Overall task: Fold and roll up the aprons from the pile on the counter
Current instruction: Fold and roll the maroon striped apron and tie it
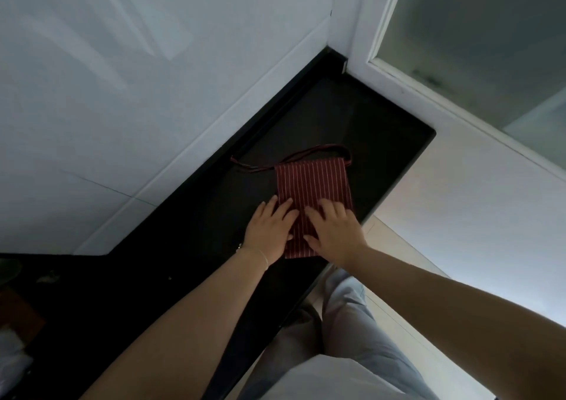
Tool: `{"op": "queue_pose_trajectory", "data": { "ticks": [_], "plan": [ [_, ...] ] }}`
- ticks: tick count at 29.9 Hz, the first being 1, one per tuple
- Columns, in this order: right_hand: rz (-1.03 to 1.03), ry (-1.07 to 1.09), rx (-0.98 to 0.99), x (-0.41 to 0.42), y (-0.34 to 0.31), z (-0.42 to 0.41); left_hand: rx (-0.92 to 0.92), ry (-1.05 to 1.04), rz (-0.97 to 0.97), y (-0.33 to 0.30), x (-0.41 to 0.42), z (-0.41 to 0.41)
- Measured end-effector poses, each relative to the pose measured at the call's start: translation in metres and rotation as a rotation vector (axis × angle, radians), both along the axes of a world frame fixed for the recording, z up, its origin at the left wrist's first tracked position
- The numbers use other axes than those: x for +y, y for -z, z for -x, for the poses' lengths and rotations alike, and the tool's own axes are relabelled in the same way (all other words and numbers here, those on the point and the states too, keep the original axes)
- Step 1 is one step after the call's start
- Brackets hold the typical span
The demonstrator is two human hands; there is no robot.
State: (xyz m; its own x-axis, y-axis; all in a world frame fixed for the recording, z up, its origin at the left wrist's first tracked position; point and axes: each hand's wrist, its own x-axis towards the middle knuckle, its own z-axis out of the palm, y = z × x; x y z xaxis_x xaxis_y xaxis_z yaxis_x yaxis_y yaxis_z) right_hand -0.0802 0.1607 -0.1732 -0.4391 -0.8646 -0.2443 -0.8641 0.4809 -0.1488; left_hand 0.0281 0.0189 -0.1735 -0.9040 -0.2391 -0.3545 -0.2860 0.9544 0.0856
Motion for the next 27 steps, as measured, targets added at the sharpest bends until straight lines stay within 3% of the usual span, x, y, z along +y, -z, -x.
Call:
{"op": "queue_pose_trajectory", "data": {
  "ticks": [2, 4, 8, 11, 18, 20, 22, 24, 27],
  "plan": [
    [0.044, -0.279, 0.02, 0.014, 0.015, 0.005, 0.002, 0.05, 0.034, 0.0, -0.006, -0.005],
    [-0.052, -0.404, -0.044, 0.023, 0.028, 0.013, 0.073, 0.108, 0.041, -0.001, -0.003, -0.006],
    [-0.076, -0.383, -0.135, 0.026, 0.028, 0.019, 0.165, 0.223, -0.149, 0.01, 0.019, -0.019],
    [-0.031, -0.379, -0.181, 0.03, 0.025, 0.021, 0.143, 0.2, -0.152, 0.023, 0.024, -0.035],
    [0.023, -0.322, -0.249, 0.046, 0.021, 0.042, 0.289, -0.028, -0.314, 0.02, 0.023, -0.027],
    [0.015, -0.233, -0.359, 0.049, 0.016, 0.046, 0.271, -0.206, -0.473, 0.016, 0.019, -0.024],
    [0.029, -0.003, -0.57, 0.045, 0.01, 0.045, 0.246, -0.404, -0.675, 0.012, 0.012, -0.019],
    [0.114, 0.274, -0.756, 0.037, 0.004, 0.046, 0.215, -0.533, -0.75, 0.01, 0.005, -0.009],
    [0.21, 0.542, -0.88, 0.021, -0.001, 0.053, 0.175, -0.714, -0.788, 0.007, -0.004, 0.007]
  ]
}}
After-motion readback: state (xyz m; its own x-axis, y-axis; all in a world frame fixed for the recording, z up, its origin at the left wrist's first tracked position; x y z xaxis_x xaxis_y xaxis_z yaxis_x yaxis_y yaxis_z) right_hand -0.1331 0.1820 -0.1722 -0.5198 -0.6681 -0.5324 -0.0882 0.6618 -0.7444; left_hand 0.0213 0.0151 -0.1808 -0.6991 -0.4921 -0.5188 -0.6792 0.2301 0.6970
